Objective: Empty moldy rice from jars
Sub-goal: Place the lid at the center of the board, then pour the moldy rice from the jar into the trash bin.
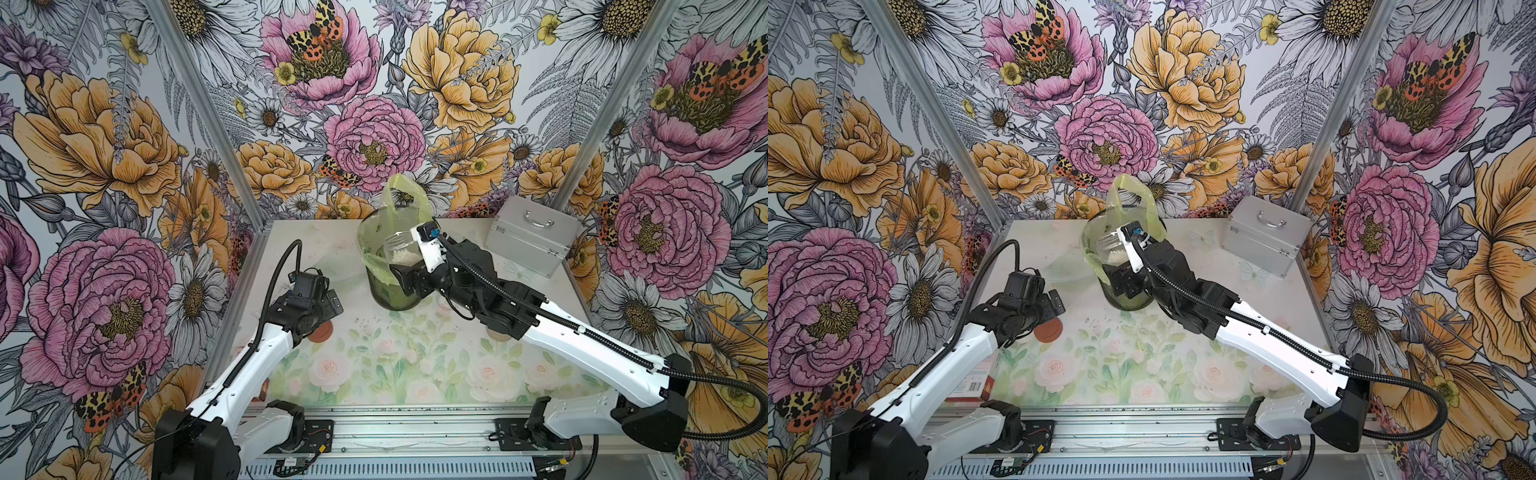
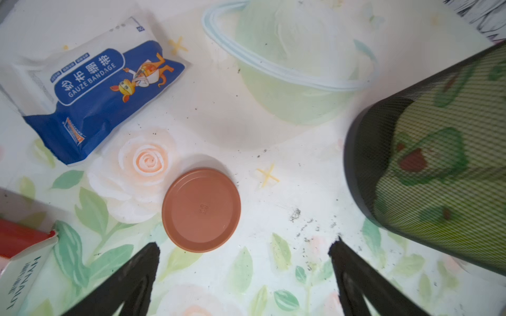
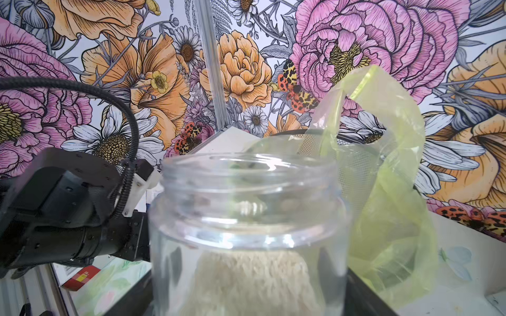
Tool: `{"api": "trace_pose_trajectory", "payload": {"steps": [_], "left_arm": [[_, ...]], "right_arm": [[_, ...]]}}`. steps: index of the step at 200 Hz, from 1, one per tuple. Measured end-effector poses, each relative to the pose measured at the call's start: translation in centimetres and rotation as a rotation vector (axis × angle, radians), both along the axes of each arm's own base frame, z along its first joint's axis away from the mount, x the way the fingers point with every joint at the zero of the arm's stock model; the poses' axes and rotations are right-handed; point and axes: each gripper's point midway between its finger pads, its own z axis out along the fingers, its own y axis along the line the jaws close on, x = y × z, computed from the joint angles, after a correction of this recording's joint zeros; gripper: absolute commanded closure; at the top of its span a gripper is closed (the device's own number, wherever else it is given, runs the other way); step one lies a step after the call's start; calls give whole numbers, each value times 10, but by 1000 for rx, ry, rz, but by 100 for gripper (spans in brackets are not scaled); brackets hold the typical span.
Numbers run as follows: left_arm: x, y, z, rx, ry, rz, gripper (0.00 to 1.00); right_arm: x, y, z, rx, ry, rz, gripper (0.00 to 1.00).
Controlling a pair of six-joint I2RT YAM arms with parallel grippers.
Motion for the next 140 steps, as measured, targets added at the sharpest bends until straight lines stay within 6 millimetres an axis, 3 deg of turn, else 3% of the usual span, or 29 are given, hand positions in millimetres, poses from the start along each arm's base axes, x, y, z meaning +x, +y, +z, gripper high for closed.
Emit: {"api": "trace_pose_trajectory", "payload": {"steps": [60,96,140], "left_arm": [[3,-18,38,-95,-54,-61,1],[4,-25,46,-127,-62,-83,1],[3,-30,48,-151,-58,-101,1]], "right_arm": [[17,-6,10,-28,92,-43,100],[25,-12,15,-34,170,-72,100],[31,-4,15,-20,286,-77,100]]}}
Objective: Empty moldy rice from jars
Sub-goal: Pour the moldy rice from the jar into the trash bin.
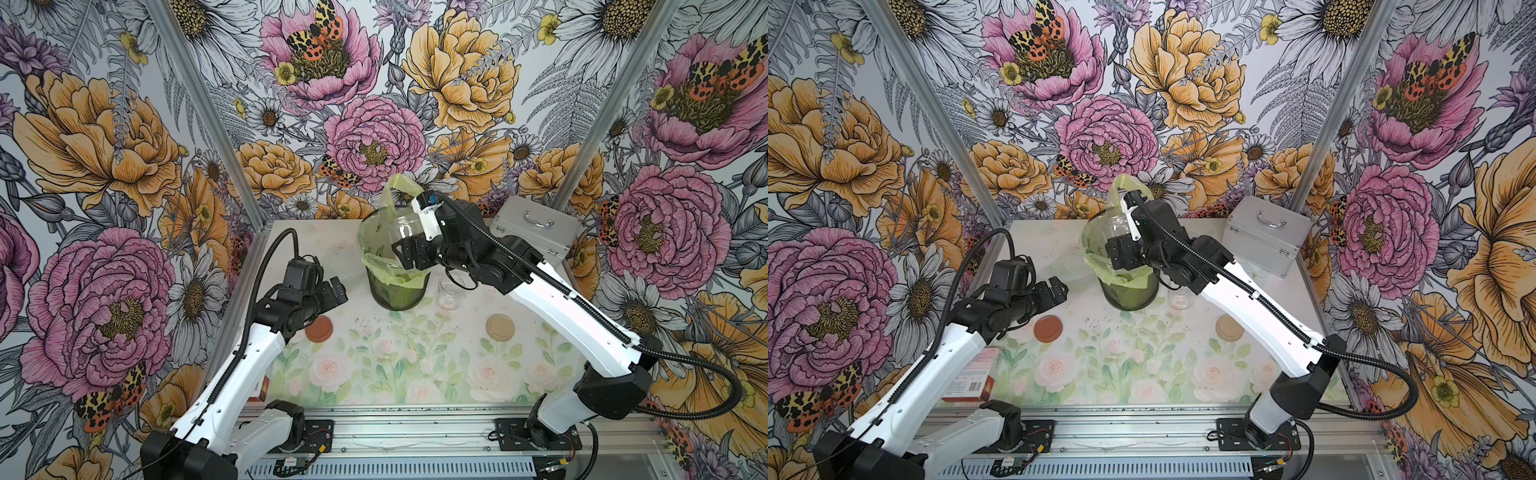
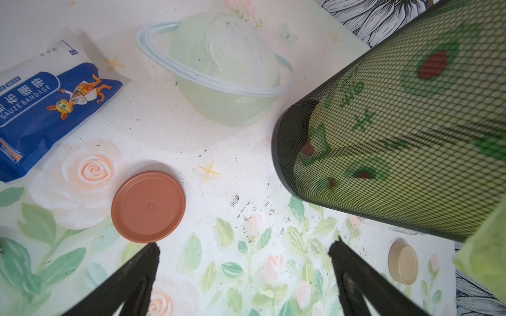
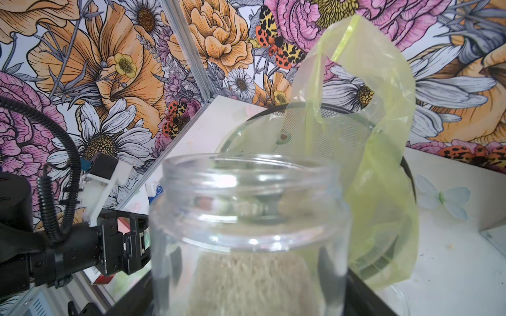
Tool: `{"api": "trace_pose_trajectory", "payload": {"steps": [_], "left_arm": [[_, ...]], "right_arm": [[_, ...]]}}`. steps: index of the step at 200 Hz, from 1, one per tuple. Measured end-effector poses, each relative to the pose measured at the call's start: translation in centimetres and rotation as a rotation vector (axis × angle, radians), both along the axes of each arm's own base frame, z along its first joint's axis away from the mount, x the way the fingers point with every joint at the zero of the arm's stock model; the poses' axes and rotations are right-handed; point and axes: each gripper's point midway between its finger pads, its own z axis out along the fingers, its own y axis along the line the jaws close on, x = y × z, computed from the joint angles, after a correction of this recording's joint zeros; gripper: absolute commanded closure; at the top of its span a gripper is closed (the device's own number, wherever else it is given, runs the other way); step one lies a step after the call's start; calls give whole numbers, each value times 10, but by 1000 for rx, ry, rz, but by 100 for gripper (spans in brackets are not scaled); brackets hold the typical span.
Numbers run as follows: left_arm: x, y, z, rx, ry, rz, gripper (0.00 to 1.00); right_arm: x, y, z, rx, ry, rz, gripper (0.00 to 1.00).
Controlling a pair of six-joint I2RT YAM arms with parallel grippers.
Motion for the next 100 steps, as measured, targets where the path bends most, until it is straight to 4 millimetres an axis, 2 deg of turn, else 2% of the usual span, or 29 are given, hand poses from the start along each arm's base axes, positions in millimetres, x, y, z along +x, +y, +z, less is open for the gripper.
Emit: {"api": "trace_pose_trajectory", "payload": {"steps": [27,61,100], "left_arm": [[0,0,1,-15,1,0,1],[-3,5,5,-36,-14,13,1],[-7,7,-2,-45,-2,18,1]], "right_arm": [[1,5,-2,24,84,-4,100],[5,-2,-2,94,194,-44,100],[11,-4,2,200,305,-93,100]]}}
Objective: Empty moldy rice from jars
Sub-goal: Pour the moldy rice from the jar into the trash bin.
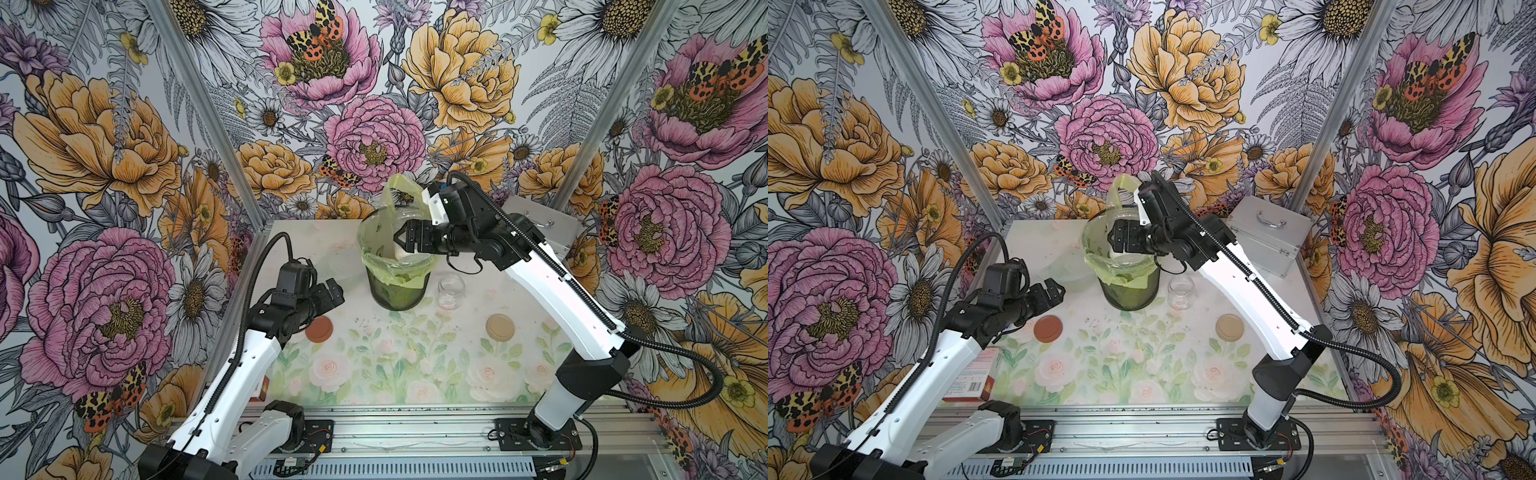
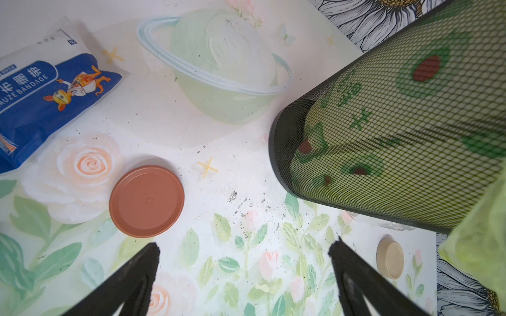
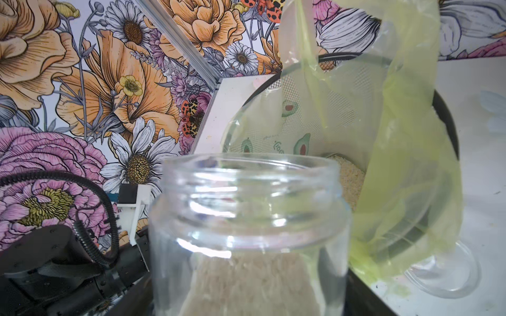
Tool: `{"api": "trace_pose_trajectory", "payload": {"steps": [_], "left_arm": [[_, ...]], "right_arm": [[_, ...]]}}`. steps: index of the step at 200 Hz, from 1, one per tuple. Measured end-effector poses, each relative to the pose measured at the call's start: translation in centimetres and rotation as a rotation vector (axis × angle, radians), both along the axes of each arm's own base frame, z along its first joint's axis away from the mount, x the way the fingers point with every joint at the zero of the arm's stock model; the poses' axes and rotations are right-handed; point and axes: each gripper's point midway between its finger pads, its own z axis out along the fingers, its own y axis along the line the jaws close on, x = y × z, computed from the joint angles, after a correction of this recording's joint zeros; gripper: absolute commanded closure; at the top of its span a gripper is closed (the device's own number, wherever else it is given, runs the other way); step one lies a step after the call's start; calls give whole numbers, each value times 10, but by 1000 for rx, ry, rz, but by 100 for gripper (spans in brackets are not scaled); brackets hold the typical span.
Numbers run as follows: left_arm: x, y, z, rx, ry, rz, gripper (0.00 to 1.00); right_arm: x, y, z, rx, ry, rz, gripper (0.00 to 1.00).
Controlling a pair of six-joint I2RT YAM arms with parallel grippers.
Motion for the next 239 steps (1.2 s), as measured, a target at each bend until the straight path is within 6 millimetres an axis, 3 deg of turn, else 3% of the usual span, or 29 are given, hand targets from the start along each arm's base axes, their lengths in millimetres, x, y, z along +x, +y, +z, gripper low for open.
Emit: {"api": "trace_pose_trajectory", "payload": {"steps": [72,173,239], "left_arm": [[-10,6,-9,-26,10,15,1],[-14,9,-7,-67,3,23,1],[-14,9,-6,-76,2,23,1]], "right_arm": [[6,27,-11,142,201,-42,100],[18,22,-1,336,392,-178,100],[24,27,-9,434,558,-263,100]]}}
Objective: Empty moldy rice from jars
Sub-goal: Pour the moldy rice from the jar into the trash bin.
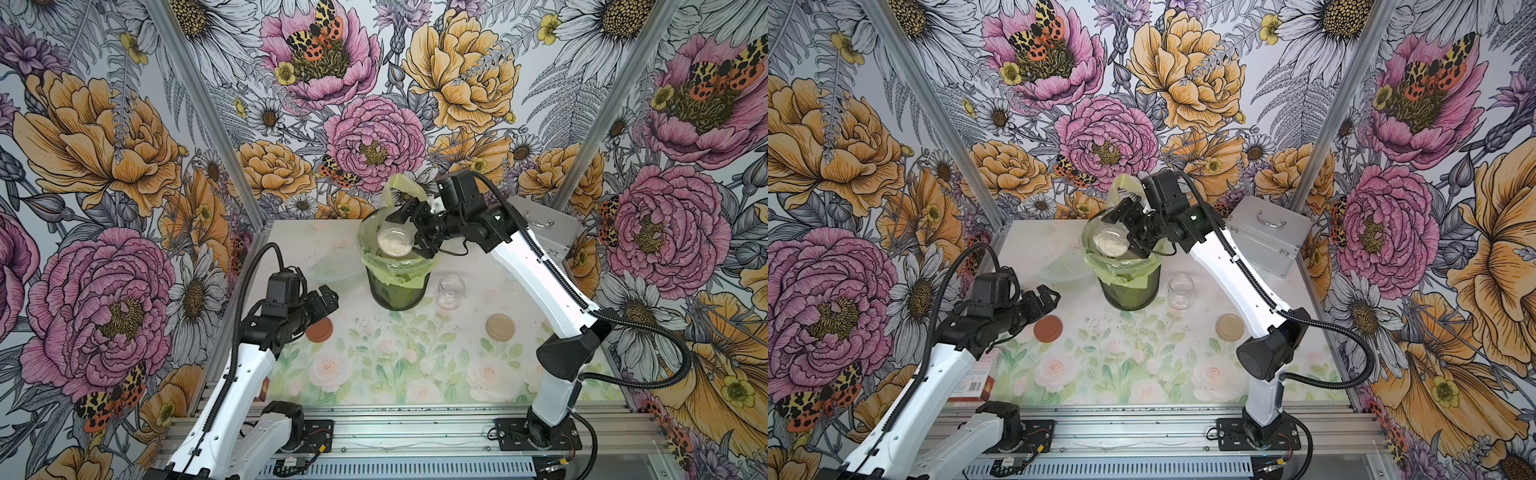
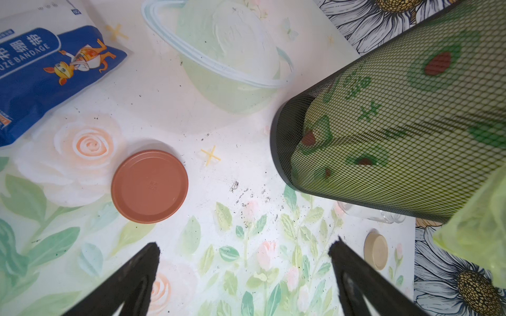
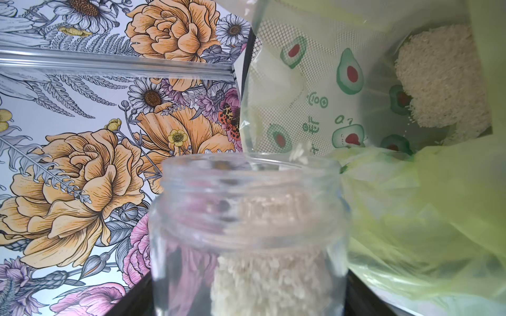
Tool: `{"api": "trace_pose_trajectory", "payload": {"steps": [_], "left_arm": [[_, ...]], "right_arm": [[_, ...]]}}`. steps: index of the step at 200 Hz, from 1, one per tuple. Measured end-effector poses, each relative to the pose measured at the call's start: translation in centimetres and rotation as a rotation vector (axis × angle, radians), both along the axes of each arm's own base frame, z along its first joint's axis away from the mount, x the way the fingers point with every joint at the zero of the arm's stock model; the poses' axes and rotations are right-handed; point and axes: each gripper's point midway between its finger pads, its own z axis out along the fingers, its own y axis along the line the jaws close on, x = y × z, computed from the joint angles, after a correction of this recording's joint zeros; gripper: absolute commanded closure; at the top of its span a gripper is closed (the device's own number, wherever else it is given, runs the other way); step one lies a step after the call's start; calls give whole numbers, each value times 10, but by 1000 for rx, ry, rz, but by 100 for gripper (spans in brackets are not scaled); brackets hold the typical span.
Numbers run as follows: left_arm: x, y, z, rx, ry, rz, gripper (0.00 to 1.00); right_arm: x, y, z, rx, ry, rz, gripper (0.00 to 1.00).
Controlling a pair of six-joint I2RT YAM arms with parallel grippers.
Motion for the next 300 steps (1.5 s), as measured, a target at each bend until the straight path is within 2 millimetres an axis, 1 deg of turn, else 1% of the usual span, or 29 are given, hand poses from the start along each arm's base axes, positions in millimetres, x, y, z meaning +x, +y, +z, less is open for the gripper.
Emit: {"api": "trace_pose_trajectory", "payload": {"steps": [35,74,106,143,188,239,266,300], "left_arm": [[0,0,0,-2,0,0,1],[-3,0,-1,-4,-4,0,1],[-5,0,-1,-13,-5,-2,1],[-5,1,1,-17,-11,1,1],[-8,4,-3,-20,-11,12,1],[-12,8,-10,-21,2,31,1],[-15,9,-12,-32,-4,44,1],[-23,10,-20,-50,-5,62,1]], "right_arm": [[-2,7,-2,60,99,-15,100],[-3,14,1,136,187,-17,100],[0,15,1,182,248,-22,100],[0,16,1,221,315,-14,100],[1,13,7,285,383,12,100],[1,4,-12,311,521,20,100],[2,-1,-8,342,562,37,100],[1,-7,-3,381,615,65,100]]}}
